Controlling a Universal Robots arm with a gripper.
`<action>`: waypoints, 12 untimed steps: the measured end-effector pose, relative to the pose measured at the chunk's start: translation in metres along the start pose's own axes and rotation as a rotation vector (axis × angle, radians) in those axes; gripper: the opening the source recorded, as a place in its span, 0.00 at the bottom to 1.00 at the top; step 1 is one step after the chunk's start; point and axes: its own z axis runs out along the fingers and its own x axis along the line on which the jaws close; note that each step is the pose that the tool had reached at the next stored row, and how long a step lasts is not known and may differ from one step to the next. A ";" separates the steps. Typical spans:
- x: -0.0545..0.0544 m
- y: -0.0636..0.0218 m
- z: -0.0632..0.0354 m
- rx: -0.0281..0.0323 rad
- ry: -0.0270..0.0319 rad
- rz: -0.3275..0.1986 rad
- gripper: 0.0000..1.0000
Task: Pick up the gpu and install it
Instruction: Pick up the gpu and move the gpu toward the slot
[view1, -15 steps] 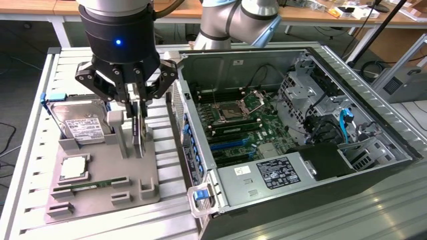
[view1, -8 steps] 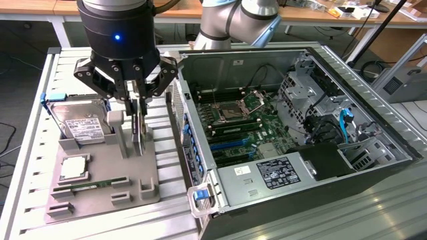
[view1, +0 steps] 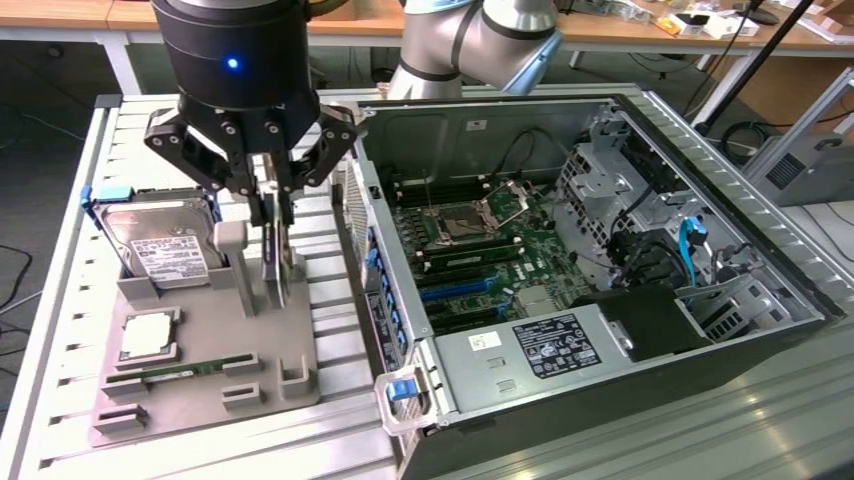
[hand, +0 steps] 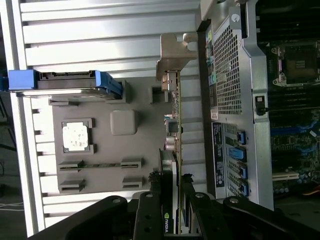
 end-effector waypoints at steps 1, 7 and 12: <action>0.000 0.0000 -0.0007 0.0000 0.0000 0.000 0.27; 0.000 0.0001 -0.0101 0.0000 0.0000 0.000 0.27; 0.000 0.0002 -0.0144 0.0000 0.0001 0.000 0.27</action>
